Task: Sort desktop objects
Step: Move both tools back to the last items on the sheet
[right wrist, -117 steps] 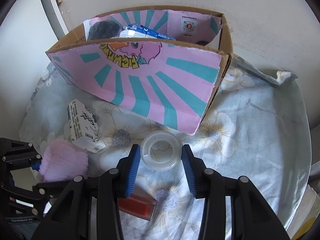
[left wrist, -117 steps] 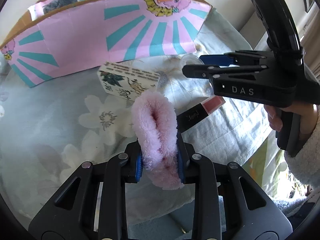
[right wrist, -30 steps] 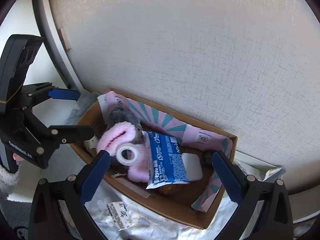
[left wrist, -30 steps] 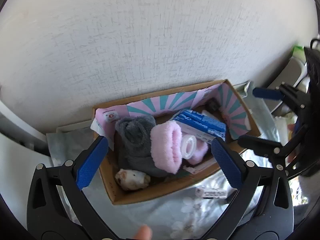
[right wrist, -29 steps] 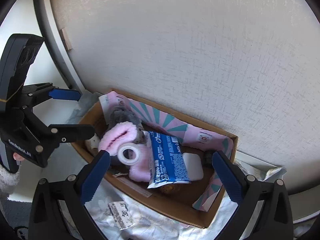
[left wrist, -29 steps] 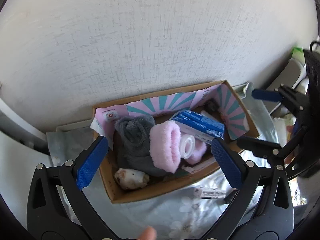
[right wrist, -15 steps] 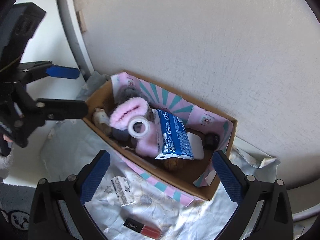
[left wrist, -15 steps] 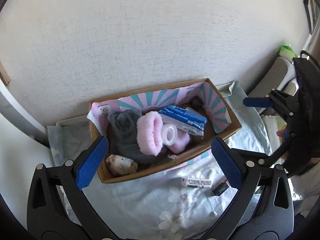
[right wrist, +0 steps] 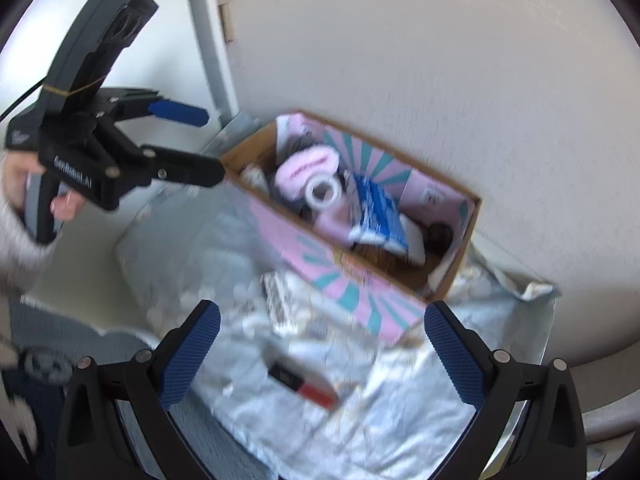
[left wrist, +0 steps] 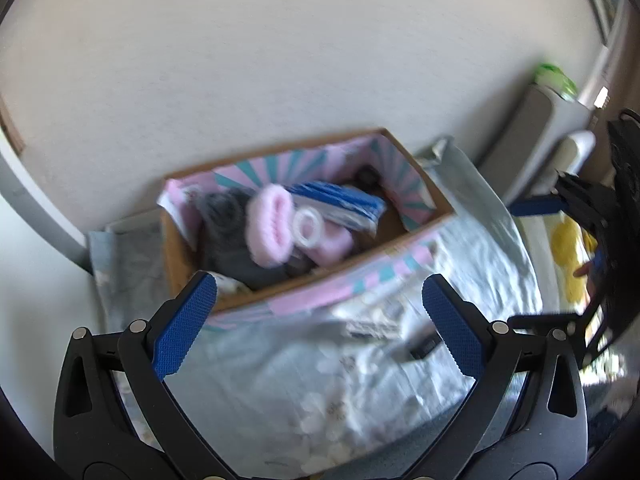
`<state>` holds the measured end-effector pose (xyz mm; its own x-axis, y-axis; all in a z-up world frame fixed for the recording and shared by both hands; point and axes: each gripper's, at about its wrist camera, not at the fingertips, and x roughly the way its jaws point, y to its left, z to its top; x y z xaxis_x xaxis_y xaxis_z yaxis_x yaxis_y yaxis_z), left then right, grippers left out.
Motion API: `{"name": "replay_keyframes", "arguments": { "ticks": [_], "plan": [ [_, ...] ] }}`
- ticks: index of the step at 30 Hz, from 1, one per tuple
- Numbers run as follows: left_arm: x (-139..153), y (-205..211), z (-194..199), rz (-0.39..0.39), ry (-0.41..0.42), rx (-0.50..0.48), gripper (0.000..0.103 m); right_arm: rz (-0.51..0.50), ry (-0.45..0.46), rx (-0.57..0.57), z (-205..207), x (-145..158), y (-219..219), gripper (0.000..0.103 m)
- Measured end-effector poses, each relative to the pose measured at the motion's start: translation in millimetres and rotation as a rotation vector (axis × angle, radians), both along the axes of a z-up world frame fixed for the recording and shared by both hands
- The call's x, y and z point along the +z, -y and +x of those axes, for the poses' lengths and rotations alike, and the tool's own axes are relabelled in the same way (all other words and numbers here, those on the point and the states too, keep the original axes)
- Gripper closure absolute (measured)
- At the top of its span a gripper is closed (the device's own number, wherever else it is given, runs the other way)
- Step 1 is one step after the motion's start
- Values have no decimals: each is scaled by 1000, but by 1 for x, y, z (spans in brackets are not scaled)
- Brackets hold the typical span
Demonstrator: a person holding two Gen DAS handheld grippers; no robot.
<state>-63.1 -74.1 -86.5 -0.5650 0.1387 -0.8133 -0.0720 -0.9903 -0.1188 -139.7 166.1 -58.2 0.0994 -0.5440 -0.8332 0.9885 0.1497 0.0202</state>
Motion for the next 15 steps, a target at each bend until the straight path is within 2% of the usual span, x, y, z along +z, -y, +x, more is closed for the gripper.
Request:
{"name": "replay_keyframes", "arguments": {
  "ticks": [4, 7, 15],
  "plan": [
    [-19, -19, 15, -1, 23, -79, 1, -3, -50, 20, -6, -18, -35, 1],
    [-34, -38, 21, 15, 40, -152, 1, 3, -41, 45, -11, -31, -52, 1],
    [-103, -77, 2, -57, 91, -253, 1, 32, -76, 134, -12, -81, -53, 1]
  ]
}}
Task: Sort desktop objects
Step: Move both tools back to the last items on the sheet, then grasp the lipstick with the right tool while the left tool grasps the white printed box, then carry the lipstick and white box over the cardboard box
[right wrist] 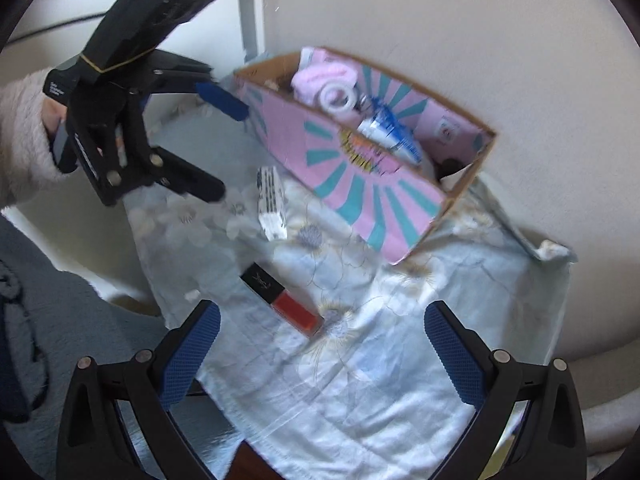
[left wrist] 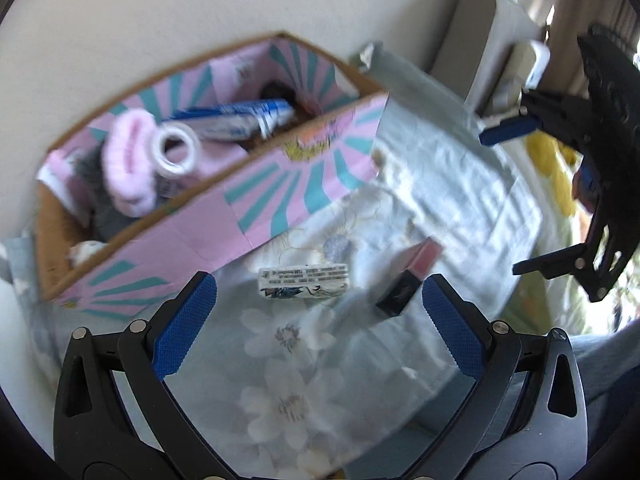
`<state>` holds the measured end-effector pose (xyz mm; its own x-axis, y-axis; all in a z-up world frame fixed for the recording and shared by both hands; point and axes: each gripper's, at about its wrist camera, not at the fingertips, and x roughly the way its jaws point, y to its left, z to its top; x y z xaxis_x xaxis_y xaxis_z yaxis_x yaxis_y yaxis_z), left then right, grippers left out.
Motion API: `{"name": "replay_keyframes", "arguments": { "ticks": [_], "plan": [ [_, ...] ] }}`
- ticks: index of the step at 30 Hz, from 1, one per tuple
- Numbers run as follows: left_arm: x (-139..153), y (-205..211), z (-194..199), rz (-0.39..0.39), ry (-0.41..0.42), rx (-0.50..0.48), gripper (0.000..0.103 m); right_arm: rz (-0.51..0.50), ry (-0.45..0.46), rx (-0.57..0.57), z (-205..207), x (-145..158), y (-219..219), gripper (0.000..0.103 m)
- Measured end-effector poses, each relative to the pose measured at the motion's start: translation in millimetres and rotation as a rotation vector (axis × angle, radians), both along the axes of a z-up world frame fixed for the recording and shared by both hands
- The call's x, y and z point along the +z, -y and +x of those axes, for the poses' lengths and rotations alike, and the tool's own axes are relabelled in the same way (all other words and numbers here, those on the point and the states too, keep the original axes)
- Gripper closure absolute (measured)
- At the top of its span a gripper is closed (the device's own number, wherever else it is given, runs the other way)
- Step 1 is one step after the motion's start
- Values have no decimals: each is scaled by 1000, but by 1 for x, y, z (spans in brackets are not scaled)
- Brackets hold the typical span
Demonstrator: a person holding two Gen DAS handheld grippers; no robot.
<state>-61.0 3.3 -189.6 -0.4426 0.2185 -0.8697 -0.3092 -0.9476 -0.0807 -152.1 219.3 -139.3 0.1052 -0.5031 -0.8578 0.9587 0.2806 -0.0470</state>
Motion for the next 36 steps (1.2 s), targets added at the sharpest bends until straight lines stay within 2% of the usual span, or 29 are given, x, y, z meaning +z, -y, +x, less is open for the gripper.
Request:
{"name": "replay_keyframes", "arguments": {
  "ticks": [4, 9, 12, 14, 16, 18, 20, 21, 22, 25, 30, 36],
  "plan": [
    [-33, -4, -9, -36, 13, -8, 1, 6, -50, 69, 6, -34, 15, 1],
    [-52, 3, -18, 21, 26, 51, 1, 22, -71, 172, 15, -63, 28, 6],
    [-60, 6, -22, 61, 38, 82, 6, 30, -67, 221, 18, -73, 33, 8],
    [-66, 7, -24, 79, 56, 92, 10, 39, -55, 252, 20, -76, 36, 16],
    [-70, 7, -24, 94, 71, 90, 20, 59, -35, 289, 22, -78, 39, 35],
    [-75, 7, -23, 97, 85, 91, 29, 76, -35, 321, 25, -81, 40, 46],
    [-77, 8, -23, 91, 90, 88, 40, 70, -36, 343, 27, -81, 41, 52],
    [-77, 9, -23, 95, 87, 82, 40, 74, -29, 346, 27, -81, 42, 61],
    [-76, 11, -24, 104, 87, 78, 41, 86, -13, 349, 27, -80, 44, 76],
    [-75, 14, -24, 119, 77, 77, 41, 94, -31, 360, 30, -79, 44, 83],
    [-71, 15, -23, 118, 83, 86, 41, 119, -36, 351, 31, -78, 45, 85],
    [-52, 22, -13, 122, 68, 120, 41, 174, 69, 259, 27, -62, 50, 85]
  ]
}}
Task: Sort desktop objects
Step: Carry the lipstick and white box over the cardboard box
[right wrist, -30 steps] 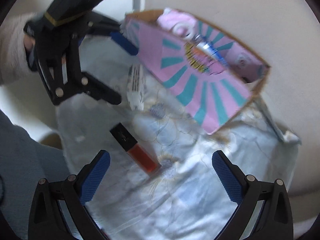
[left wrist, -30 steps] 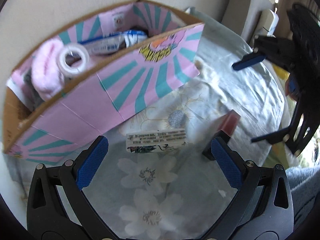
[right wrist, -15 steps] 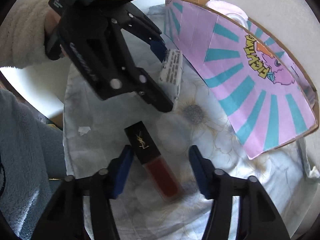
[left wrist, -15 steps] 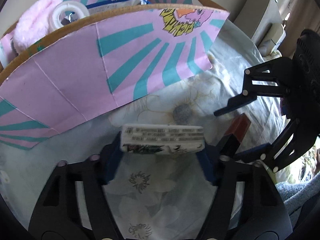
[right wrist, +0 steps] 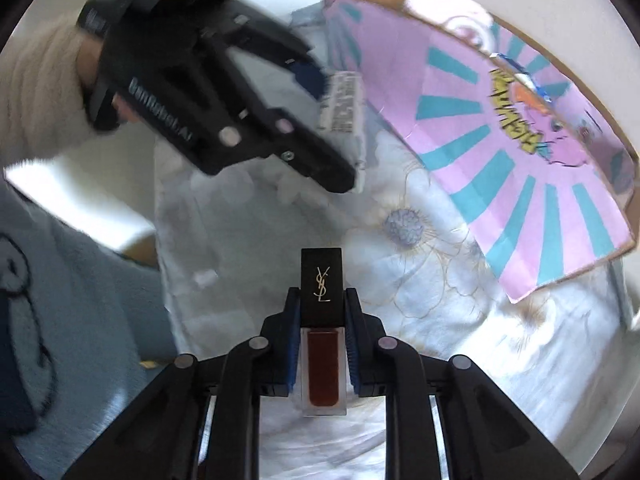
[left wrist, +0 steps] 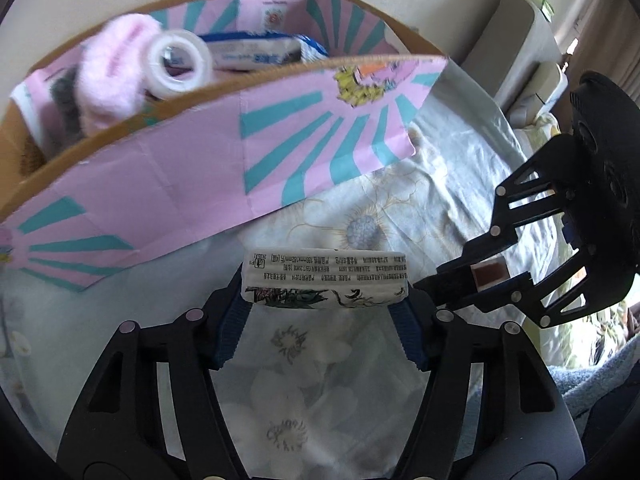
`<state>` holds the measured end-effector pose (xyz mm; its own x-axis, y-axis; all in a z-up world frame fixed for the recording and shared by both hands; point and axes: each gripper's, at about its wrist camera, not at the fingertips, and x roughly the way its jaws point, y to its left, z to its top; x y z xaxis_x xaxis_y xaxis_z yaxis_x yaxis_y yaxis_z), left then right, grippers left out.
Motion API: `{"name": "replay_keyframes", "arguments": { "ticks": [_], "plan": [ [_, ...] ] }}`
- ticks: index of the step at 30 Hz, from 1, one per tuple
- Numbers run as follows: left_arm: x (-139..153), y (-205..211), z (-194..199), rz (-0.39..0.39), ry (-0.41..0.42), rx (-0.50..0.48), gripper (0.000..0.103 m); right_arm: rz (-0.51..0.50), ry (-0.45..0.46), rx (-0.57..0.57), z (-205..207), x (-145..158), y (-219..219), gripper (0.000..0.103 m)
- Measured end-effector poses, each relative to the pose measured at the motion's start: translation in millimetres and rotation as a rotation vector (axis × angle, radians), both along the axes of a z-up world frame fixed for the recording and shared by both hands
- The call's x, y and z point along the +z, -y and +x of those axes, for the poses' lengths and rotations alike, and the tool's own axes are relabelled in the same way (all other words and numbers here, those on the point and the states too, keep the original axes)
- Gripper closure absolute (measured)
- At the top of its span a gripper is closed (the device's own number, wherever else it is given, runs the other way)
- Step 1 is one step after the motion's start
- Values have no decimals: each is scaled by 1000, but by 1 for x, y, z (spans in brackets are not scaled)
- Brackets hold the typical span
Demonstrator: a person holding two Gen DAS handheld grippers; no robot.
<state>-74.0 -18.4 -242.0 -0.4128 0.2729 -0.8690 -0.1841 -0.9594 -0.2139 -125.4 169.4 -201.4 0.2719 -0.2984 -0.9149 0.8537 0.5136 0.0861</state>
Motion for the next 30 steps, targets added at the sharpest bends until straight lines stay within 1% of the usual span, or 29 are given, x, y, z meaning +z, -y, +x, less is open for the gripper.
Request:
{"name": "replay_keyframes", "arguments": {
  "ticks": [2, 4, 8, 12, 13, 15, 17, 20, 23, 26, 30],
  "plan": [
    [9, 6, 3, -4, 2, 25, 41, 15, 44, -70, -4, 9, 3, 85],
    [21, 10, 9, -7, -3, 46, 41, 7, 74, -139, -9, 22, 6, 85],
    [62, 22, 18, -5, -48, 69, 41, -36, 91, -257, -22, 56, 13, 85],
    [99, 38, 16, -61, -85, 79, 41, -71, 122, -353, -40, 93, 28, 85],
    [106, 44, 14, -78, -95, 86, 41, -81, 124, -372, -38, 100, 32, 85],
    [120, 54, 6, -108, -127, 104, 41, -98, 115, -404, -36, 112, 35, 85],
    [129, 61, -3, -148, -165, 122, 41, -114, 84, -446, -41, 122, 50, 85],
    [134, 75, -19, -149, -177, 145, 41, -115, 109, -505, -54, 134, 75, 85],
    [132, 87, -34, -142, -160, 179, 41, -115, 152, -540, -55, 143, 93, 85],
    [128, 98, -49, -124, -143, 218, 41, -103, 159, -583, -55, 136, 118, 85],
    [117, 108, -68, -149, -127, 250, 41, -58, 153, -656, -59, 120, 144, 85]
  ]
}}
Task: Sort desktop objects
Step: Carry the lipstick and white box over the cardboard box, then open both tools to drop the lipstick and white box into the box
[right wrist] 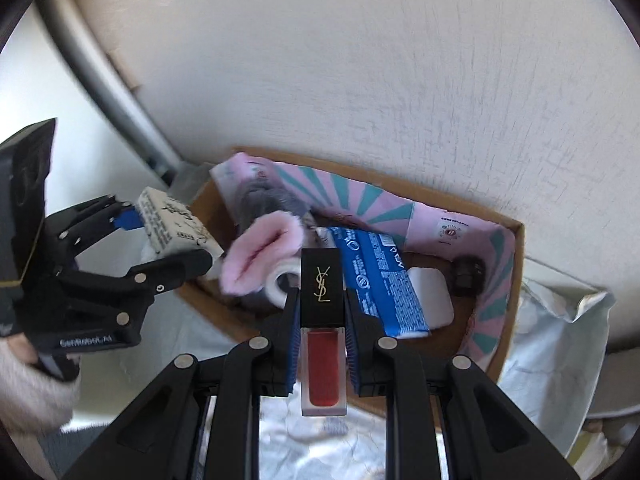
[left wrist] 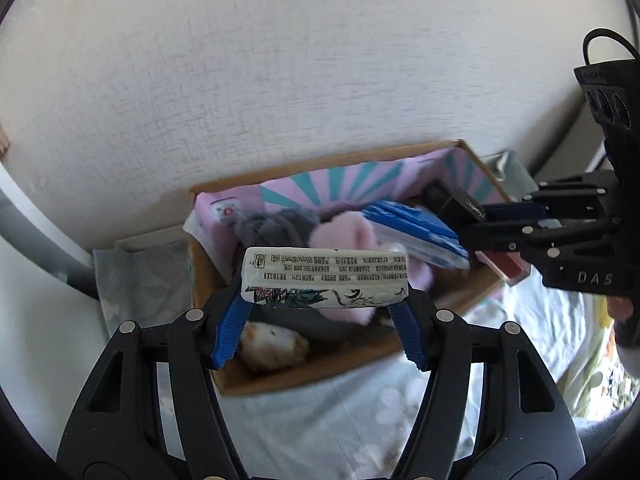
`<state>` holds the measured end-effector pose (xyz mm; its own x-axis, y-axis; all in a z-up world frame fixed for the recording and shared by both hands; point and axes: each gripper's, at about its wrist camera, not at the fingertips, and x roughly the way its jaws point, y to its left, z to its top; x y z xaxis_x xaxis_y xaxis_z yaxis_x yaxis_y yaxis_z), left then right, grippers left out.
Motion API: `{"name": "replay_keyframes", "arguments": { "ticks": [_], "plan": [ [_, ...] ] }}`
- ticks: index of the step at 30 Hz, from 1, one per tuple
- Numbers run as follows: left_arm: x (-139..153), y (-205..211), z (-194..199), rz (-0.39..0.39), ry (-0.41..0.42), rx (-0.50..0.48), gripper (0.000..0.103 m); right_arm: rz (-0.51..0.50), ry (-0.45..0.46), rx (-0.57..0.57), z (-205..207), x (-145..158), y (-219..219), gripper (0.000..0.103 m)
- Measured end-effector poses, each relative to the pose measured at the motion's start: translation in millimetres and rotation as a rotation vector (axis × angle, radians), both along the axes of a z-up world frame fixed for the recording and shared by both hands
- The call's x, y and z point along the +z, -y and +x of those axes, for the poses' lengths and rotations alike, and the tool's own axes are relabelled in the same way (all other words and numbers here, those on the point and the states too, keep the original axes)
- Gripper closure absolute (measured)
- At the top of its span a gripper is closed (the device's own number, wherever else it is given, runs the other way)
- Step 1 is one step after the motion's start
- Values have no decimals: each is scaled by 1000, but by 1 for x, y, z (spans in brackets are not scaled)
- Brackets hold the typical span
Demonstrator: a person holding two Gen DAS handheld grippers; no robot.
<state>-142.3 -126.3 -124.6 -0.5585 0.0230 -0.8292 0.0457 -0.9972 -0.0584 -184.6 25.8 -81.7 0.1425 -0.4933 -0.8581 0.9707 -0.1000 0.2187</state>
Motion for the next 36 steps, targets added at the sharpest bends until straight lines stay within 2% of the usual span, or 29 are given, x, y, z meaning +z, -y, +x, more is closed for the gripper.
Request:
{"name": "replay_keyframes", "arguments": {
  "ticks": [3, 10, 14, 15, 16, 17, 18, 19, 21, 24, 31, 34, 36],
  "plan": [
    [-8, 2, -11, -13, 14, -7, 41, 12, 6, -17, -1, -7, 12, 85],
    [-16, 8, -17, 12, 34, 12, 41, 26, 34, -35, -5, -11, 23, 85],
    [-20, 12, -23, 50, 89, 47, 38, 39, 46, -28, -6, -16, 28, 83],
    [-22, 13, -25, 38, 104, 66, 17, 38, 42, -32, -6, -16, 28, 73],
    [-23, 13, -26, 13, 107, 82, 1, 32, 33, -39, -7, -16, 27, 49],
    [-22, 13, -23, -11, 75, 92, 0, 21, 6, -64, -8, -14, 24, 42],
    [-22, 13, -21, -24, 61, 100, 0, 14, -28, -92, -10, -13, 21, 26],
    [-23, 13, -19, -29, 61, 108, 0, -1, -46, -116, -12, -11, 17, 17],
    [-23, 14, -17, -15, 63, 114, 0, -34, 0, -152, -20, -8, 7, 16],
    [-23, 13, -12, 5, 59, 133, 0, -48, 5, -187, -23, -7, -2, 0],
    [-13, 12, -5, 125, 31, 170, 0, -21, -36, -195, -24, -3, -4, 0],
    [2, 12, 0, 128, -5, 195, 0, -30, -49, -211, -25, 6, -10, 0],
    [11, 13, 1, 120, 19, 207, 0, -28, -69, -220, -24, 11, -14, 0]
  ]
}}
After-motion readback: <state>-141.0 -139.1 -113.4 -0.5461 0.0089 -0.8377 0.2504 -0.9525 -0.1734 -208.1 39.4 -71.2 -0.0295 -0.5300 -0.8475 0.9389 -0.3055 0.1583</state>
